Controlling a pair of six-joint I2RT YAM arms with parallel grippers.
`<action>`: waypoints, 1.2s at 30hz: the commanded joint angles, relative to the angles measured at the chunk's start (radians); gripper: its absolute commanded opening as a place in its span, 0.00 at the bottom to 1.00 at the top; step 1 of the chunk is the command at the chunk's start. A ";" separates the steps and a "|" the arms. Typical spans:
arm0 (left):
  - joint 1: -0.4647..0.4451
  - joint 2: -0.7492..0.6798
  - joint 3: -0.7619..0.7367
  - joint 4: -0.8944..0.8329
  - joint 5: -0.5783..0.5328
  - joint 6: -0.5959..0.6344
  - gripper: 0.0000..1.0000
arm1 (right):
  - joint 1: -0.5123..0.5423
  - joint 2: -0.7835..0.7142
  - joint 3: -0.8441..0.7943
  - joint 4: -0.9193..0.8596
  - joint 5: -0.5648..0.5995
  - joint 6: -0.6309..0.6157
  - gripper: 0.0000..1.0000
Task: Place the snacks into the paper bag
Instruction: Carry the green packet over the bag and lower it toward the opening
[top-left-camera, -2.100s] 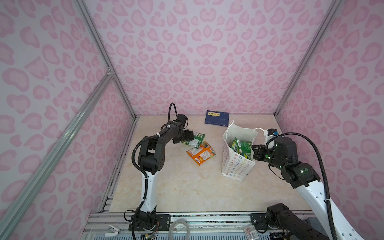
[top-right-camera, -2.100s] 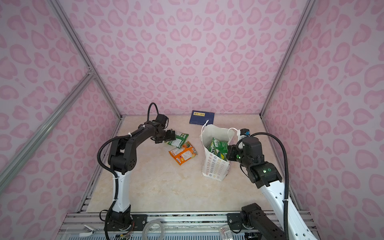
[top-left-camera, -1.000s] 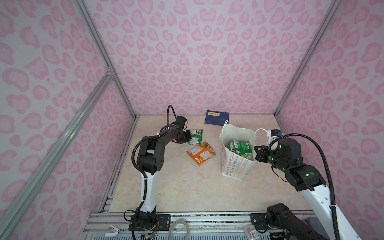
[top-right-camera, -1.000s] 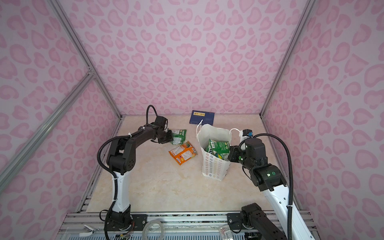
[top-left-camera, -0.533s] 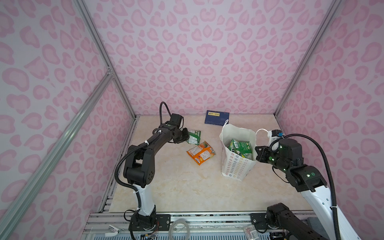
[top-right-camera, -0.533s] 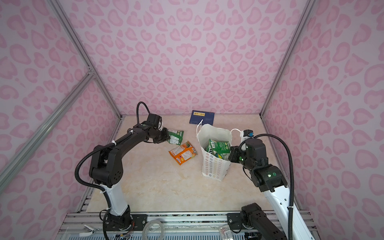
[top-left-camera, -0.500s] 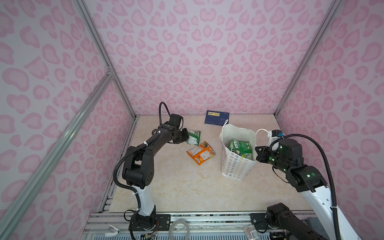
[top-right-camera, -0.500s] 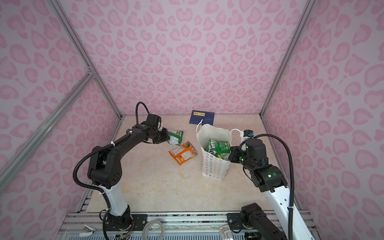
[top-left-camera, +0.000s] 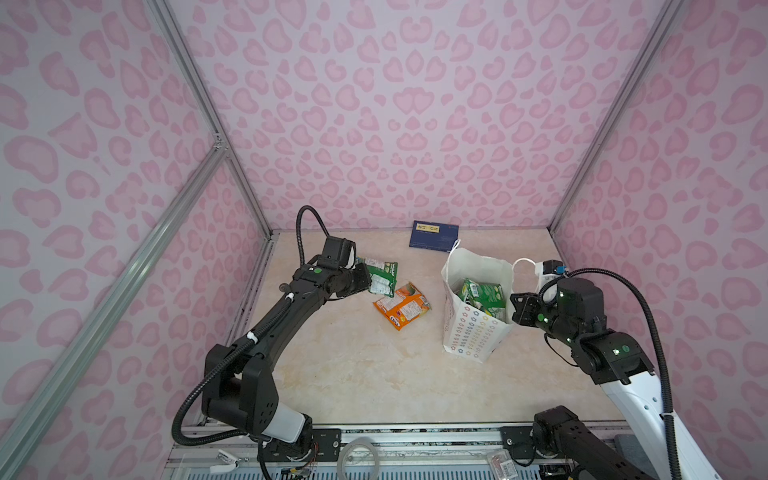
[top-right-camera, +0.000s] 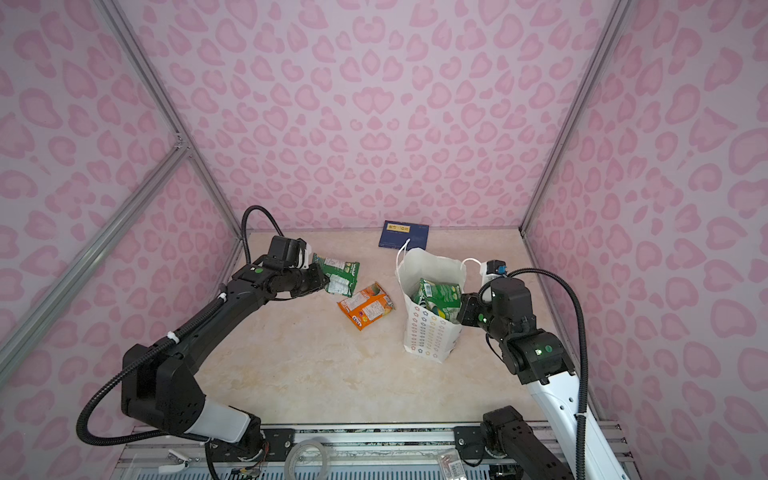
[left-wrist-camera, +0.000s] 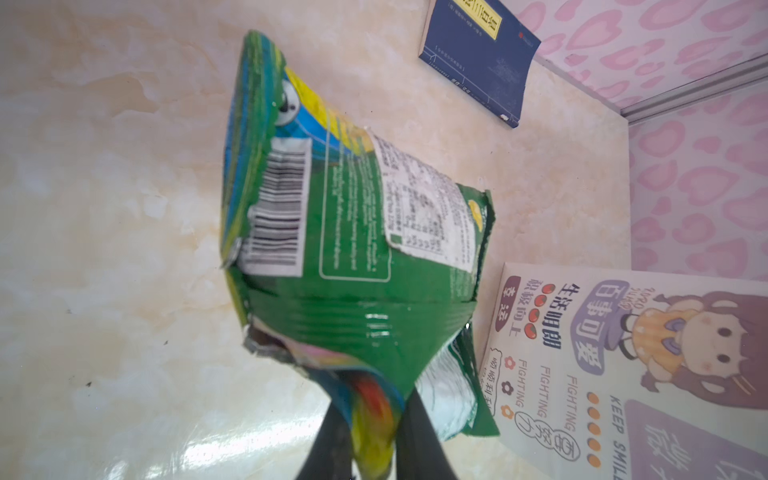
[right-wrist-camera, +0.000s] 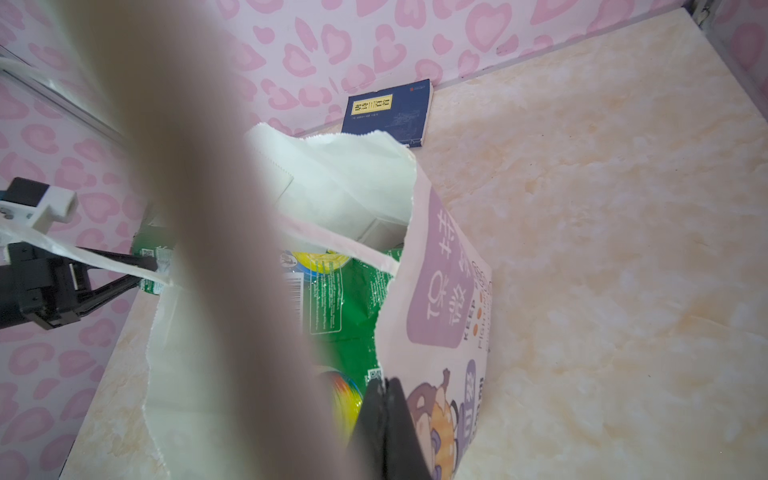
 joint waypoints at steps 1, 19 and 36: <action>-0.023 -0.065 -0.004 -0.018 -0.024 0.021 0.09 | 0.001 0.002 -0.004 0.000 0.004 -0.010 0.00; -0.311 -0.153 0.344 -0.205 -0.132 0.054 0.10 | 0.001 0.009 0.005 -0.022 0.001 -0.022 0.00; -0.673 0.224 0.936 -0.342 -0.296 0.164 0.10 | 0.001 0.013 0.029 -0.042 0.004 -0.017 0.00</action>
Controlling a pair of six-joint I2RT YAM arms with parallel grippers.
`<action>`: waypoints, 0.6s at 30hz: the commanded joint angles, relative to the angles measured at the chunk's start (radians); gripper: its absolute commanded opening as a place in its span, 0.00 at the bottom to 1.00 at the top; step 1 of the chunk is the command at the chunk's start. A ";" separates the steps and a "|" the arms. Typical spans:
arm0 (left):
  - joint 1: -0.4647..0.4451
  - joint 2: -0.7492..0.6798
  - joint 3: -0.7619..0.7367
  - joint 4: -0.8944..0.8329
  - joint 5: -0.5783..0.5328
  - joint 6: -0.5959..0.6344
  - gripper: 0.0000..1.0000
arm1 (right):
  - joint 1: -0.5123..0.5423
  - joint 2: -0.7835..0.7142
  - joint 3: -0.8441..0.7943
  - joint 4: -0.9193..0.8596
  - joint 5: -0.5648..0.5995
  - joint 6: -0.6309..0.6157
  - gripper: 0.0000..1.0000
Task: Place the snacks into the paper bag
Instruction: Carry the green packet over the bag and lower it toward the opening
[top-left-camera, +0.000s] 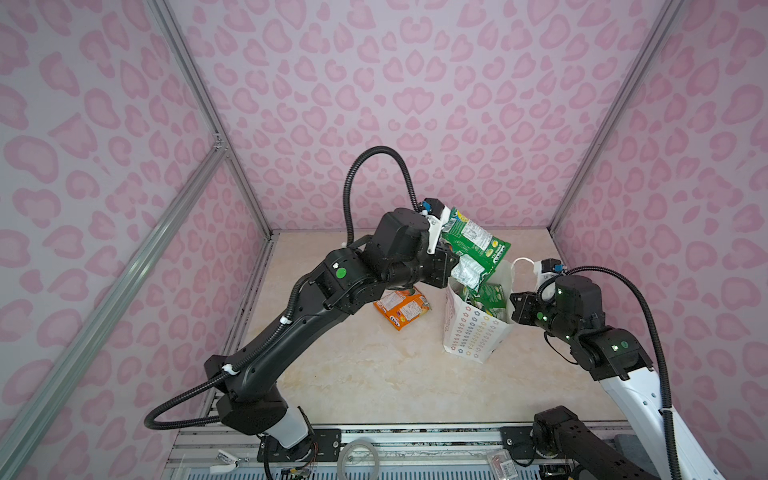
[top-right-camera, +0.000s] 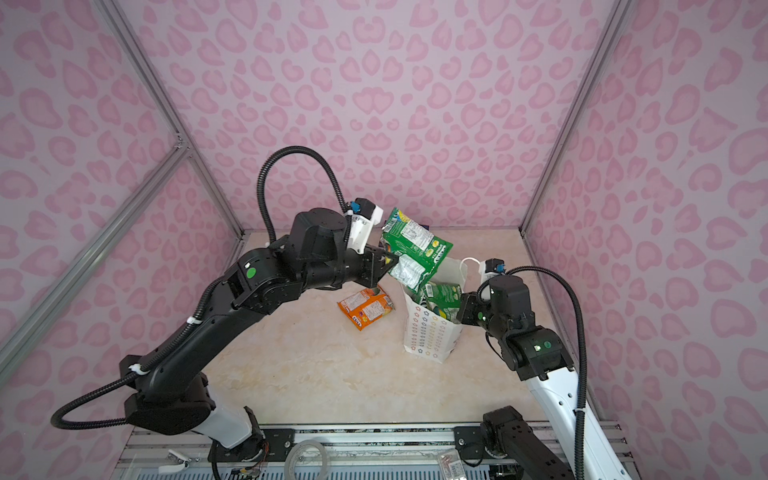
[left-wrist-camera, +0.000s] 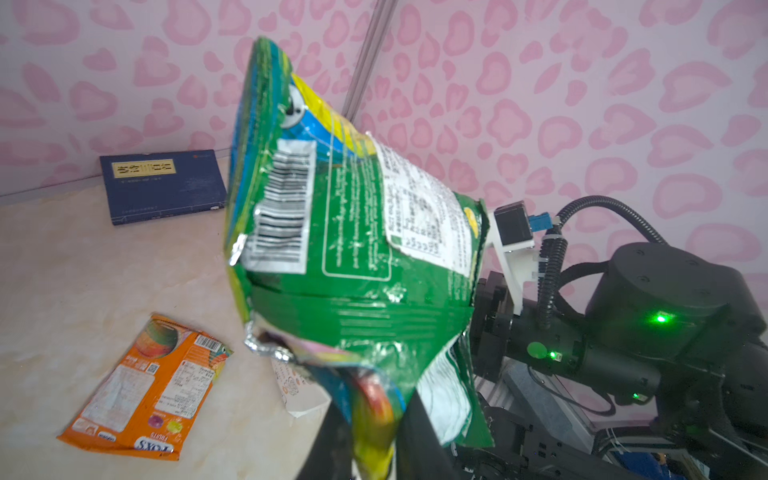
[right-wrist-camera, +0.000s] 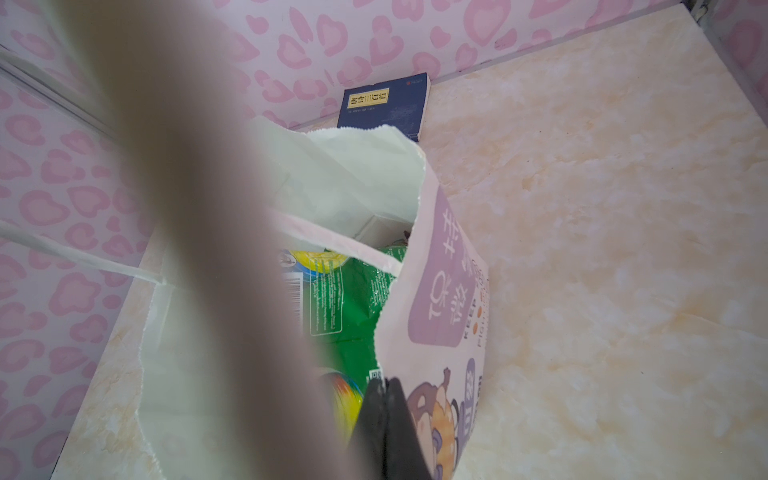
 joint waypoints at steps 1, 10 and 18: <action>-0.041 0.096 0.114 -0.053 -0.107 0.055 0.10 | 0.001 -0.009 0.005 -0.018 0.004 -0.006 0.00; -0.082 0.324 0.300 -0.161 -0.312 0.083 0.10 | 0.001 -0.032 0.015 -0.062 0.021 -0.010 0.00; -0.095 0.407 0.290 -0.162 -0.351 0.092 0.10 | 0.001 -0.043 -0.020 -0.034 0.022 0.005 0.00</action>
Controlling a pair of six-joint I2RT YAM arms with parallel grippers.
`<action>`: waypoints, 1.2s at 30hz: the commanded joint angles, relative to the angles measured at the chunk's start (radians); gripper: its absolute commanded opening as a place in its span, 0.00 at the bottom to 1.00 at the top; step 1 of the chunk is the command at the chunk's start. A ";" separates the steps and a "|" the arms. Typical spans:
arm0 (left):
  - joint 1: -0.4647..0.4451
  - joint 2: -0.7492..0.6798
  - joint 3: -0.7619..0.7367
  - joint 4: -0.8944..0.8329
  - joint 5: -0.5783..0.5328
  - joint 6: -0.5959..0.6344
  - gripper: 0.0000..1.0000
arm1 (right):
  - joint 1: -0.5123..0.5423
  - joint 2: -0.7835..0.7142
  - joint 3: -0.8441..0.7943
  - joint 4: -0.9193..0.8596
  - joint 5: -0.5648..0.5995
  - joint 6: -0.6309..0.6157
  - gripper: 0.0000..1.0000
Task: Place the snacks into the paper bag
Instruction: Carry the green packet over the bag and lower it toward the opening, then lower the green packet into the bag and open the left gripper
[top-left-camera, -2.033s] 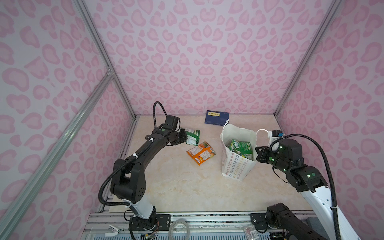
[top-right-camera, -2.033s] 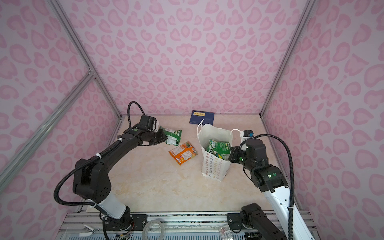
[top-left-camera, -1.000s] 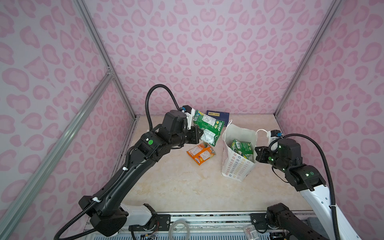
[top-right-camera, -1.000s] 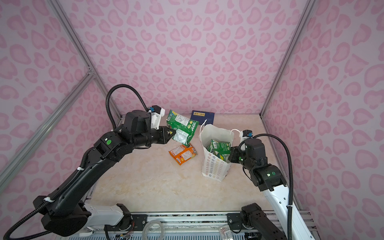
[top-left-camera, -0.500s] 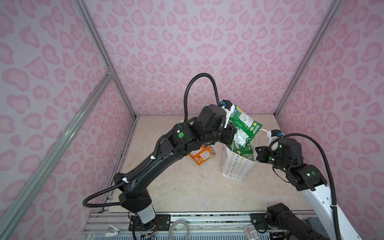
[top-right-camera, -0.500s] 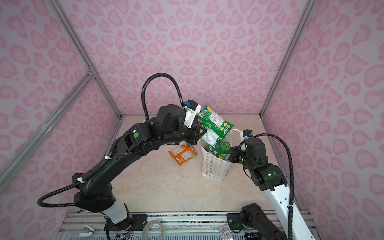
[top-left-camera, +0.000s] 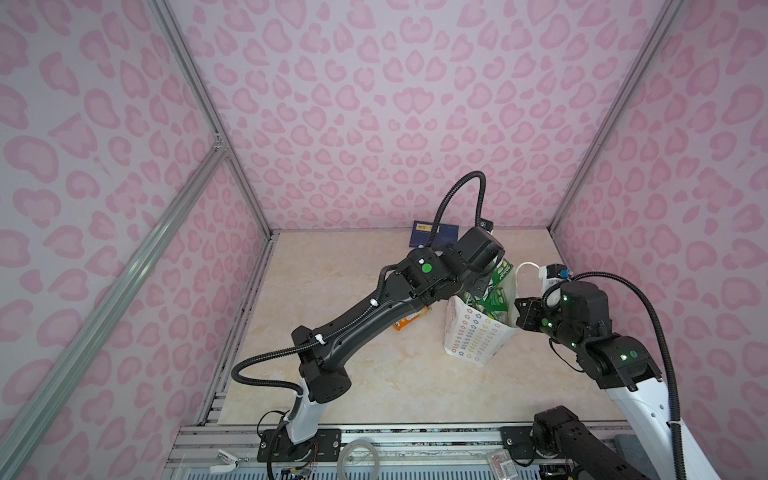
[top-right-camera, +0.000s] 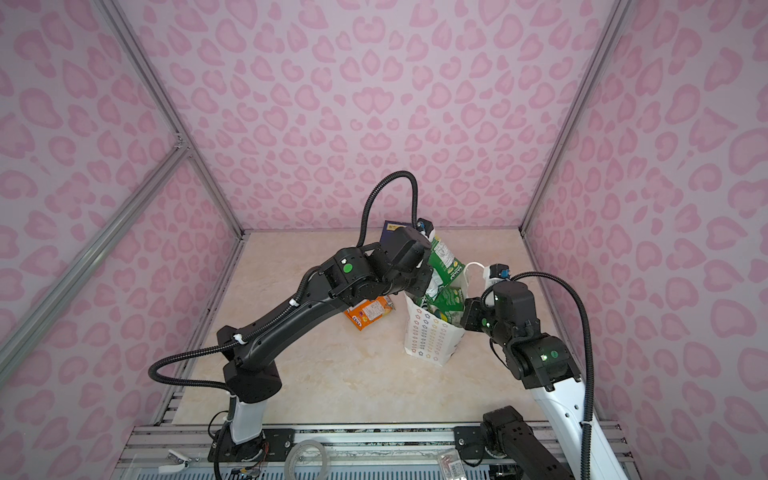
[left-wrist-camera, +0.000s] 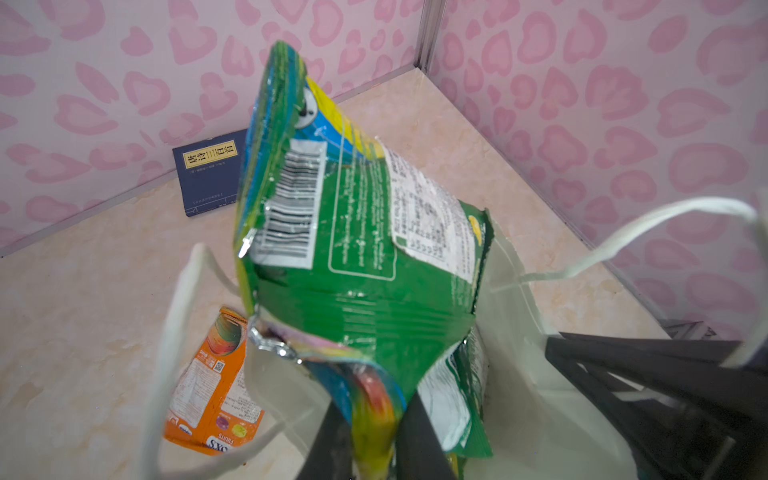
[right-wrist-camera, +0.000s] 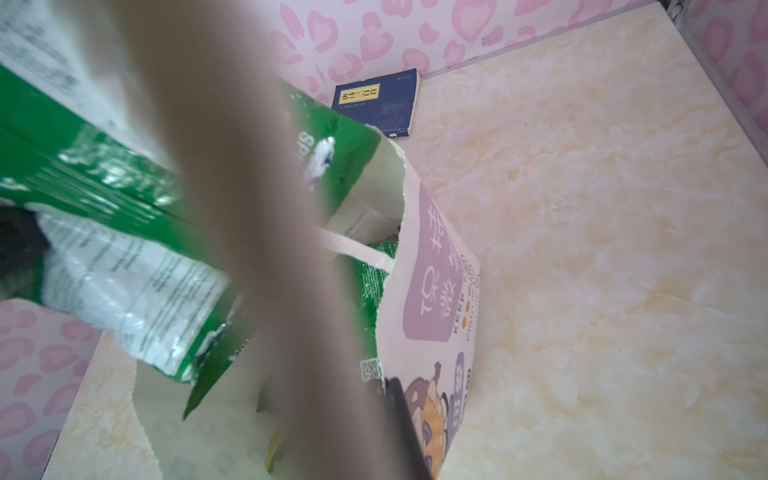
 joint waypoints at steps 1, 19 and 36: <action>-0.009 0.031 0.006 0.011 -0.041 0.015 0.10 | 0.001 0.006 -0.011 0.016 -0.001 0.004 0.00; -0.045 0.176 0.004 0.007 -0.084 0.016 0.10 | 0.003 0.022 -0.003 0.037 -0.022 0.011 0.00; -0.052 0.144 -0.008 0.006 0.096 -0.030 0.35 | 0.004 0.006 -0.011 0.030 -0.007 0.007 0.00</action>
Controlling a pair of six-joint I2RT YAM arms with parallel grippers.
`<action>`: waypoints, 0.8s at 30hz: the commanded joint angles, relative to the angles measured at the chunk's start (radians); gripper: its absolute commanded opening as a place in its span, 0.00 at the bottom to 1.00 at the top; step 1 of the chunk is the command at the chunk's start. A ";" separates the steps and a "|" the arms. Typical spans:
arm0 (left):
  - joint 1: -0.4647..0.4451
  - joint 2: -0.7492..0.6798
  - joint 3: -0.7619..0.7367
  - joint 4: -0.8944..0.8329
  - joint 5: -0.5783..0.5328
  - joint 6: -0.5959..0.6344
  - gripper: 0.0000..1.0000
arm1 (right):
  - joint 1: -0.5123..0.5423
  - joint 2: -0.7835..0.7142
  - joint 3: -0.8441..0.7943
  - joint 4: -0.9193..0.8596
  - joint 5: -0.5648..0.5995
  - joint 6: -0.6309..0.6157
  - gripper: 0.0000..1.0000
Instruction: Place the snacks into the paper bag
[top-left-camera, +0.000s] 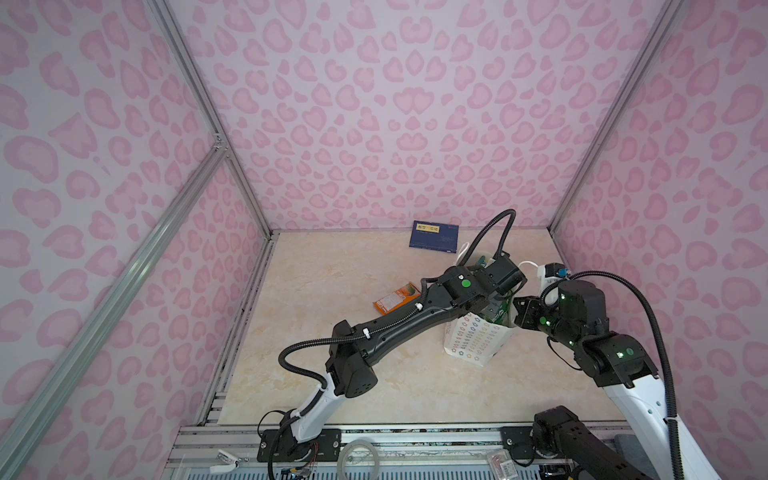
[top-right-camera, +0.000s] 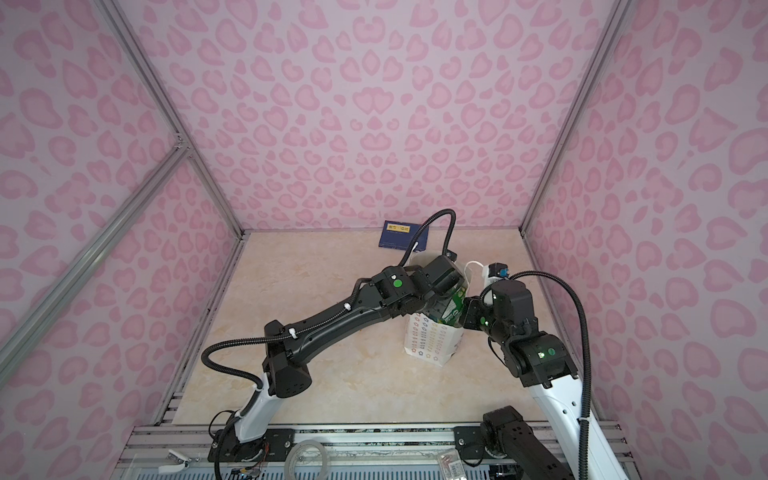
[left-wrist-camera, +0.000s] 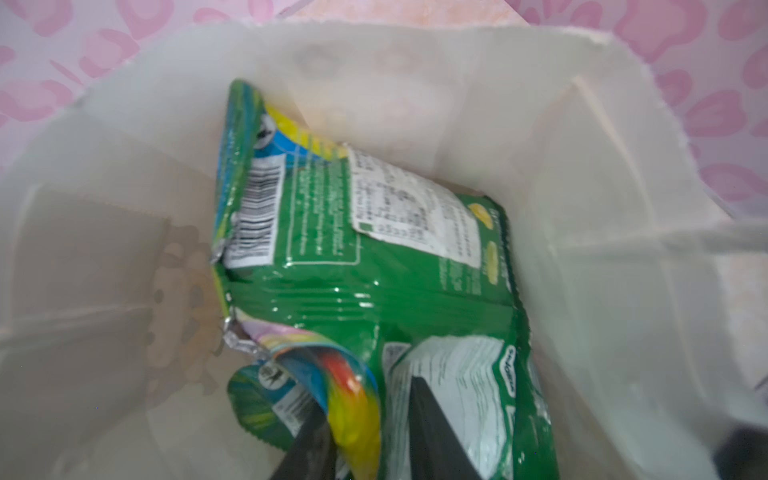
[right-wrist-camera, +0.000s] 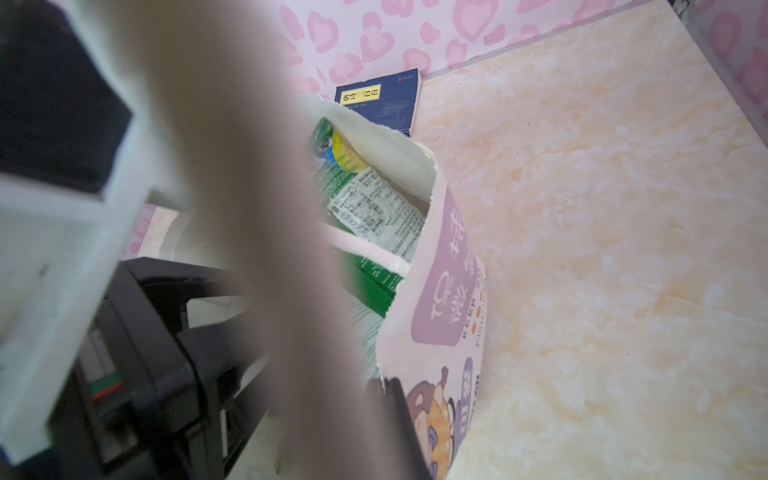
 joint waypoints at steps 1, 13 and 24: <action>-0.008 -0.061 -0.007 0.010 0.109 -0.018 0.42 | 0.002 -0.002 -0.006 0.010 0.000 -0.005 0.00; -0.022 -0.431 -0.245 0.133 0.136 -0.016 0.88 | 0.002 -0.021 -0.015 0.006 0.019 -0.014 0.00; 0.272 -0.623 -0.624 0.253 0.182 -0.089 0.98 | 0.000 -0.034 -0.036 0.021 0.008 -0.014 0.00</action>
